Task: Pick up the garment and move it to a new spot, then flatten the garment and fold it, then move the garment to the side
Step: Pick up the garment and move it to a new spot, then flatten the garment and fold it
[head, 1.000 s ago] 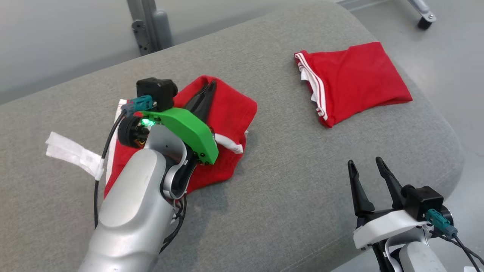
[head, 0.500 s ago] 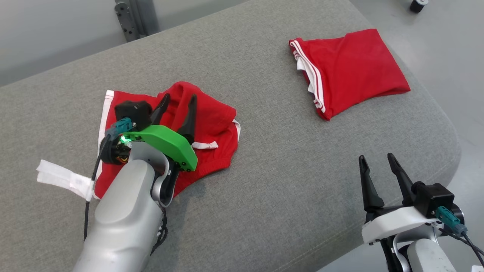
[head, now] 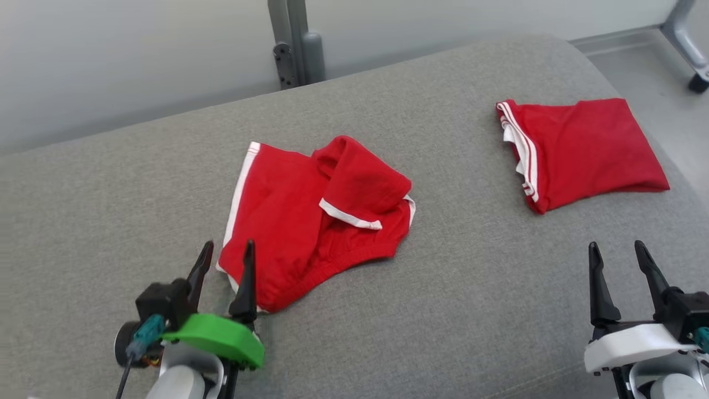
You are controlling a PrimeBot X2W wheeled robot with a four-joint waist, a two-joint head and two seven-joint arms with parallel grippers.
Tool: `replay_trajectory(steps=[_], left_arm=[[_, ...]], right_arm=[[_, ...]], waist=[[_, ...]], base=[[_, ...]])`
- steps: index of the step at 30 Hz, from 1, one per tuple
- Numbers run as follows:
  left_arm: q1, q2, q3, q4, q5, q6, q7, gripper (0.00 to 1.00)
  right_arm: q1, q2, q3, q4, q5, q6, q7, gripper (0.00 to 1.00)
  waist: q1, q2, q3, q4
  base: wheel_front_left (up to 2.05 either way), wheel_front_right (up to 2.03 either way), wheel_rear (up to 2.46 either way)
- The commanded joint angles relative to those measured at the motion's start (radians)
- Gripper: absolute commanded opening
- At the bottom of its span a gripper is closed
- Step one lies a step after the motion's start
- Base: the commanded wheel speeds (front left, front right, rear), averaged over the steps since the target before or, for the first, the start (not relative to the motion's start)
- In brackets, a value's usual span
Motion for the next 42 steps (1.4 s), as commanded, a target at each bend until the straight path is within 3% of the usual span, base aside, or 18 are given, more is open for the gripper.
replay_trajectory(steps=[1, 4, 8, 10, 19, 30, 42], left_arm=[[0.054, 0.017, 0.011, -0.034, 0.014, 0.018, -0.008, 1.00], [0.154, 0.044, 0.047, -0.116, 0.043, 0.053, -0.014, 1.00], [0.279, 0.026, 0.143, -0.226, 0.066, 0.091, -0.014, 1.00], [0.334, 0.007, 0.184, -0.261, 0.076, 0.090, -0.014, 1.00], [0.496, -0.071, 0.366, -0.288, 0.160, 0.011, -0.014, 1.00], [0.456, -0.122, 0.467, -0.234, 0.263, -0.128, -0.014, 1.00], [0.426, -0.132, 0.484, -0.205, 0.286, -0.170, -0.014, 1.00]], right_arm=[[0.024, -0.008, -0.012, -0.006, -0.008, 0.000, 0.000, 1.00], [0.037, -0.011, -0.023, -0.011, -0.010, 0.000, 0.000, 1.00], [0.061, -0.009, -0.047, -0.011, -0.014, 0.000, 0.000, 1.00], [0.071, -0.006, -0.056, -0.011, -0.014, 0.000, 0.000, 1.00], [0.109, 0.005, -0.072, 0.012, -0.024, 0.000, 0.000, 1.00], [0.111, 0.012, -0.048, 0.030, -0.047, 0.000, 0.000, 1.00], [0.092, 0.015, 0.036, 0.038, -0.044, 0.000, 0.000, 1.00]], waist=[[0.0000, 0.0000, -0.091, 0.102], [0.0000, 0.0000, -0.104, 0.133], [0.0000, 0.0000, -0.124, 0.170], [0.0000, 0.0000, -0.132, 0.186], [0.0000, 0.0000, -0.150, 0.235], [0.0000, 0.0000, -0.146, 0.240], [0.0000, 0.0000, -0.151, 0.209]], base=[[0.00, 0.00, 0.00], [0.00, 0.00, 0.00], [0.00, 0.00, 0.00], [0.00, 0.00, 0.00], [0.00, 0.00, 0.00], [0.00, 0.00, 0.00], [0.00, 0.00, 0.00]])
